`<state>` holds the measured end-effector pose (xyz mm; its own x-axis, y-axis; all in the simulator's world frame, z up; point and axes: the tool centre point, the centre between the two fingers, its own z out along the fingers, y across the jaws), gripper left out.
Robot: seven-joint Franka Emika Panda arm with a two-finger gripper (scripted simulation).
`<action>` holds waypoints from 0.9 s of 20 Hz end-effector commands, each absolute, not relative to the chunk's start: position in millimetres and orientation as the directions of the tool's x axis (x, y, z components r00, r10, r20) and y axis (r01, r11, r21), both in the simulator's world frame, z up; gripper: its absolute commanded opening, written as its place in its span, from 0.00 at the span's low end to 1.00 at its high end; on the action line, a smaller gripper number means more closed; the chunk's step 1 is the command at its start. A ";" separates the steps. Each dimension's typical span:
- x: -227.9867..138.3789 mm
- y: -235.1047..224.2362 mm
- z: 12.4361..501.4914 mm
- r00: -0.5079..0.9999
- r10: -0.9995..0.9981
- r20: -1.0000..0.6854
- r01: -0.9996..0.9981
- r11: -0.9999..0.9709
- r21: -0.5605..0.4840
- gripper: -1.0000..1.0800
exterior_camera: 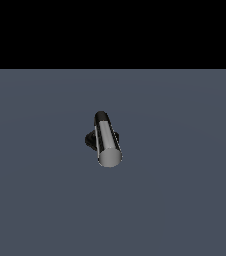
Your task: Turn on the faucet by rotating a designated handle.
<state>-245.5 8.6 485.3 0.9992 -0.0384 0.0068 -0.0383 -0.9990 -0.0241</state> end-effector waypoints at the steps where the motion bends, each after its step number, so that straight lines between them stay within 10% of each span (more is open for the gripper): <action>1: -245.5 8.5 485.3 0.999 -0.038 0.007 -0.038 -0.999 -0.024 0.00; 18: -232.0 16.2 416.1 1.000 0.016 0.006 0.016 -1.000 -0.019 0.00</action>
